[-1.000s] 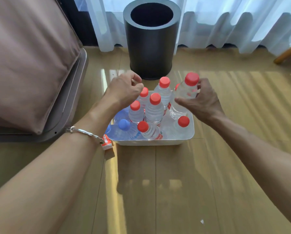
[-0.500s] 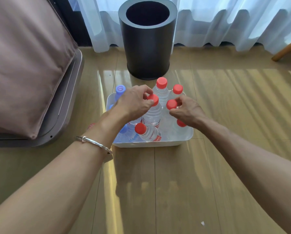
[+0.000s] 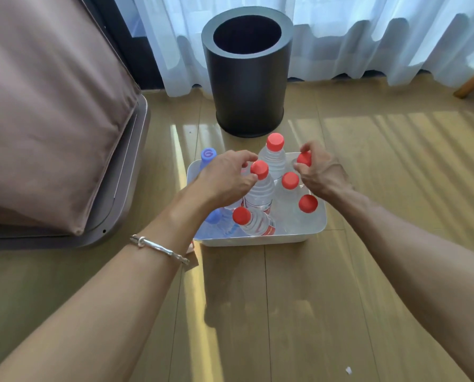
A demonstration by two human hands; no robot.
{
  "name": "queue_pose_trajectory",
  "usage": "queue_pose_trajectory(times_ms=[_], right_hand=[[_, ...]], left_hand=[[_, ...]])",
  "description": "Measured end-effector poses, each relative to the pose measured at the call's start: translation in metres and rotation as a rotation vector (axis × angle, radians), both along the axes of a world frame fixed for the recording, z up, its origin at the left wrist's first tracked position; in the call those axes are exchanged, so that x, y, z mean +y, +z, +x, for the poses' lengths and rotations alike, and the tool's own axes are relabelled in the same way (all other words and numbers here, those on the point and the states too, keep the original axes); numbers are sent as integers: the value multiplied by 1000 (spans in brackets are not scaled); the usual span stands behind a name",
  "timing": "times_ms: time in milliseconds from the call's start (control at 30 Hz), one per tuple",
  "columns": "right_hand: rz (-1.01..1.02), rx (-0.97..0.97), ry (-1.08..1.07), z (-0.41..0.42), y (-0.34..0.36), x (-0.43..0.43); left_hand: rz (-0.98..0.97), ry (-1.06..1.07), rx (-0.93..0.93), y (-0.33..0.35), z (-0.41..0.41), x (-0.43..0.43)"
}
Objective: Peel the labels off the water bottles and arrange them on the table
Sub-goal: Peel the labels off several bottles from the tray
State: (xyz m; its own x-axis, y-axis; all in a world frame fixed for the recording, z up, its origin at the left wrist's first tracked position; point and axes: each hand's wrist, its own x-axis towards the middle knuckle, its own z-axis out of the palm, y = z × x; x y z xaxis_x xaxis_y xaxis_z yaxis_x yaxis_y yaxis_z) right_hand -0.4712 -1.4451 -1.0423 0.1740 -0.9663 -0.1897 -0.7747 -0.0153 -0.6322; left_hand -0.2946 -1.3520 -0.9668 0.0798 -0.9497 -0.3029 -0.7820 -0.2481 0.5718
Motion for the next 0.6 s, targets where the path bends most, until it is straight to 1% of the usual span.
queue_pose_trajectory(times_ms=[133, 200, 267, 333, 400, 533, 600], right_hand=[[-79, -15, -34, -6, 13, 0], [-179, -65, -11, -1, 35, -4], [-326, -141, 53, 10, 62, -7], [-443, -199, 100, 21, 90, -6], [-519, -254, 135, 29, 115, -3], [-571, -453, 186, 38, 153, 8], [-566, -578, 182, 39, 162, 11]], left_hand=[[-84, 7, 22, 0, -3, -4], [-140, 28, 55, 3, -5, -8], [-185, 46, 92, 7, -7, -13], [-218, 72, 171, 12, -9, -19], [-240, 97, 291, 16, -11, -23], [-277, 68, 412, 22, -18, -22], [-318, 105, 466, 25, -24, -20]])
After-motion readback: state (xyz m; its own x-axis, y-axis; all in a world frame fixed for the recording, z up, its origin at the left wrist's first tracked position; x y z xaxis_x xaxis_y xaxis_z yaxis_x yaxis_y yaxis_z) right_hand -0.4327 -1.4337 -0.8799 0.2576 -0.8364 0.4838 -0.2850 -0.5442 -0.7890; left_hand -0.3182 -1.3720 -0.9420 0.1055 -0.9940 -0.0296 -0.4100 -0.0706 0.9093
